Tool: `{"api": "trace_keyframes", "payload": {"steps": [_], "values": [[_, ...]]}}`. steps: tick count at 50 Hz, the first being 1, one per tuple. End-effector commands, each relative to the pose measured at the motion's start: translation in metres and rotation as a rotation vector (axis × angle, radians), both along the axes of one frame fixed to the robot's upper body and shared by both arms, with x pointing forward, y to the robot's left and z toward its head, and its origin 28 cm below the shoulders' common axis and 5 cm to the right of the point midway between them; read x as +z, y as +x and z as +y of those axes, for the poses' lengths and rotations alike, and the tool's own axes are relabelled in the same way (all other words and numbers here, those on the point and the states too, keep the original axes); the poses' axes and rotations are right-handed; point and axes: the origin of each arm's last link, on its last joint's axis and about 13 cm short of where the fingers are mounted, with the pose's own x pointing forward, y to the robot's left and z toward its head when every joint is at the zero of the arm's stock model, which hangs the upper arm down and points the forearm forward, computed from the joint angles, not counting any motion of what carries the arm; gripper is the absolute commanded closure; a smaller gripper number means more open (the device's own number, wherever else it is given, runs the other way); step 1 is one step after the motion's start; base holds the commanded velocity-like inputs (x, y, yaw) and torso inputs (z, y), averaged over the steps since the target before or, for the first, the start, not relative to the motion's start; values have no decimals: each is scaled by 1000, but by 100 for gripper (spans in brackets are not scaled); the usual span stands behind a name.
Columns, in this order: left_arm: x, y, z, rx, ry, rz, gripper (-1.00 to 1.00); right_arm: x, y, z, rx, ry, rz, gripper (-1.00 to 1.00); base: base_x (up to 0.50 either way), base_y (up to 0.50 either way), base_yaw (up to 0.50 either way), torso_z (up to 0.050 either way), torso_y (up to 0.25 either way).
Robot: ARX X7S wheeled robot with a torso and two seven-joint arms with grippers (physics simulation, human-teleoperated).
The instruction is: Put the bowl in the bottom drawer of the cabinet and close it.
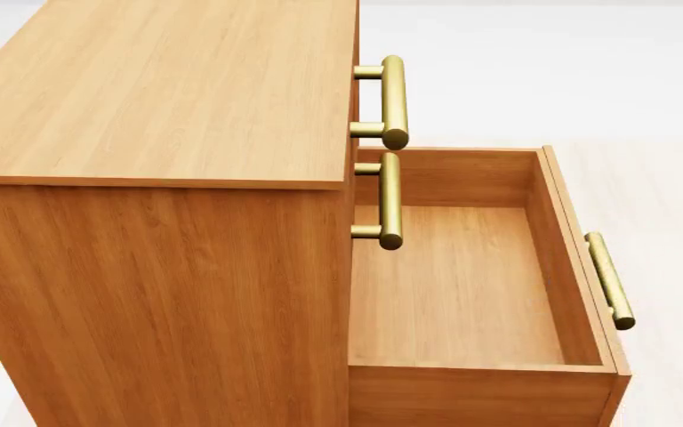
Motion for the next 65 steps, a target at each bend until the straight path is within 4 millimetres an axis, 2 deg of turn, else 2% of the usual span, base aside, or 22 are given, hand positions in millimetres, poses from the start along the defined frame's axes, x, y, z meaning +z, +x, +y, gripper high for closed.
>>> {"api": "trace_keyframes", "payload": {"steps": [1, 20, 39, 50, 65], "values": [[-2, 1, -1, 0, 1, 0, -100, -4, -5, -16, -123, 23, -1, -100, 0, 0, 0, 0, 0], [-1, 0, 0, 1, -4, 0, -100, -15, -12, -33, -257, 61, 5, -100, 0, 0, 0, 0, 0], [1, -2, 0, 3, -7, -1, -100, -30, -18, -41, -396, 103, 50, -100, 0, 0, 0, 0, 0], [0, -2, 0, 4, -7, -1, -100, -30, -22, -42, -428, 202, 84, -100, 0, 0, 0, 0, 0], [-1, -1, 0, 4, -7, 0, -100, -27, -26, -40, -454, 230, 136, -100, 0, 0, 0, 0, 0]]}}
